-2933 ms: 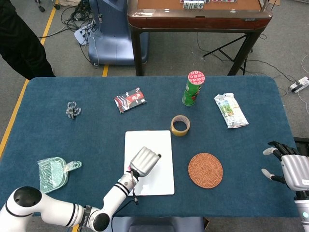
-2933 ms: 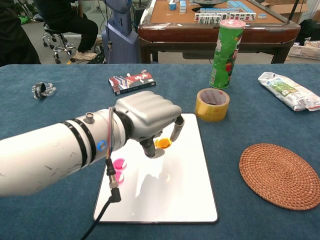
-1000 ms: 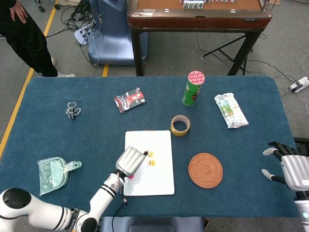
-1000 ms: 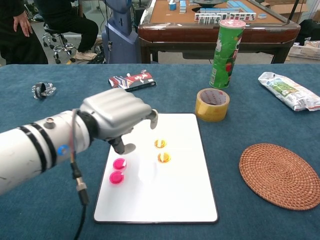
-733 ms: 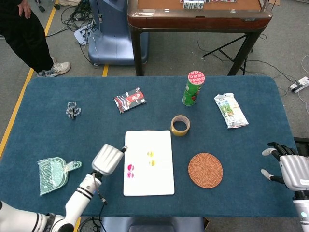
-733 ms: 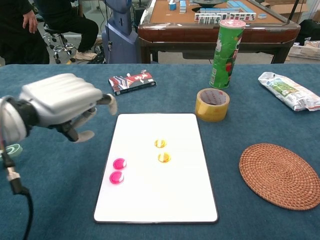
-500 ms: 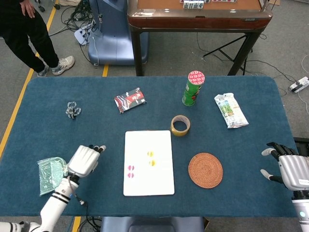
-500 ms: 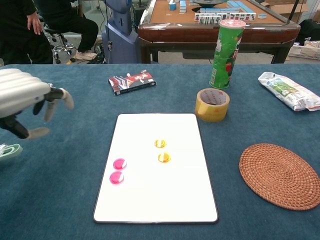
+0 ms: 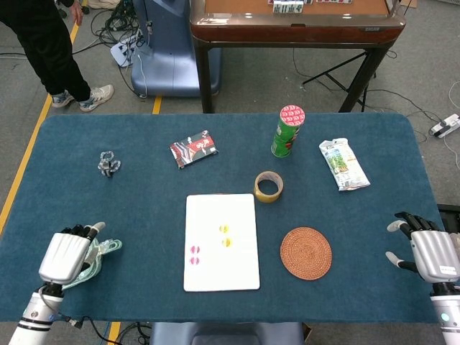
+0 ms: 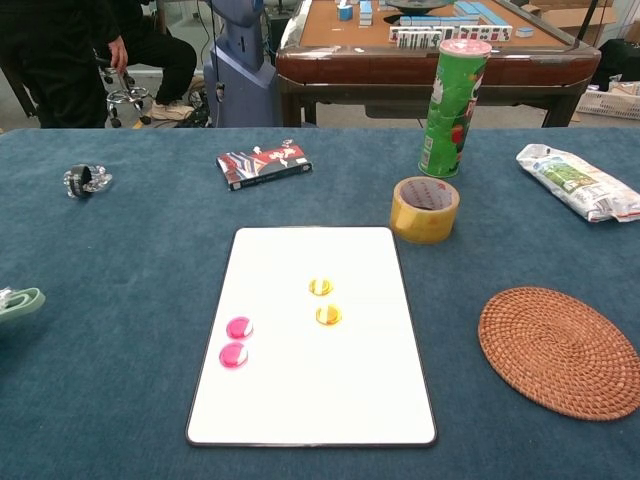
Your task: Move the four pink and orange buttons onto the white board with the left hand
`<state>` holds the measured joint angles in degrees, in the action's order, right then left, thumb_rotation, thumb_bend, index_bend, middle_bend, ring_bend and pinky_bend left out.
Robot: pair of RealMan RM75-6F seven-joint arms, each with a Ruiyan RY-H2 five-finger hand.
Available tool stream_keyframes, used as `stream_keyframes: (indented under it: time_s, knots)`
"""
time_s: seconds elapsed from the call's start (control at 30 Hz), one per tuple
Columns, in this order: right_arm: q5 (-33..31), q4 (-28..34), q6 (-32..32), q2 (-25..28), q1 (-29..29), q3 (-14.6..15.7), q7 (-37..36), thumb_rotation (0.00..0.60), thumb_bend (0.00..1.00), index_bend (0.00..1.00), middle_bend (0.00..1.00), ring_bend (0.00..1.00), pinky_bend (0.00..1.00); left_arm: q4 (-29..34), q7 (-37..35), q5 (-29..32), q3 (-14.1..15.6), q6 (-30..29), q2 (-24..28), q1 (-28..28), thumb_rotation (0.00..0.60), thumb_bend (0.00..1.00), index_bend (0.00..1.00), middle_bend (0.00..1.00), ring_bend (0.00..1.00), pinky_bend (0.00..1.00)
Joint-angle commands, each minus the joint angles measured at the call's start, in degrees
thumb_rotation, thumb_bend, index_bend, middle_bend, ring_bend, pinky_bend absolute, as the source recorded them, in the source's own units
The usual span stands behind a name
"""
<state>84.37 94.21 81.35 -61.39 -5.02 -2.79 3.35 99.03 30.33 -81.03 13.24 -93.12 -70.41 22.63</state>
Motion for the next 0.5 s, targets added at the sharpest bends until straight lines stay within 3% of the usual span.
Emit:
stream_keyframes:
  time_s: [0.03, 0.5]
  knots:
    - [0.02, 0.07, -0.01, -0.05, -0.02, 0.01, 0.15, 0.600, 0.01, 0.40, 0.26, 0.24, 0.32, -1.22, -2.08, -1.14, -0.45, -1.01, -0.28, -2.29, 0.600, 0.36, 0.35, 0.47, 0.43, 0.55]
    - [-0.63, -0.04, 0.26, 0.10, 0.07, -0.37, 0.35, 0.600, 0.01, 0.40, 0.26, 0.24, 0.32, -5.92, -5.71, -0.60, -3.60, 1.89, -1.47, -7.97, 0.600, 0.36, 0.36, 0.47, 0.43, 0.52]
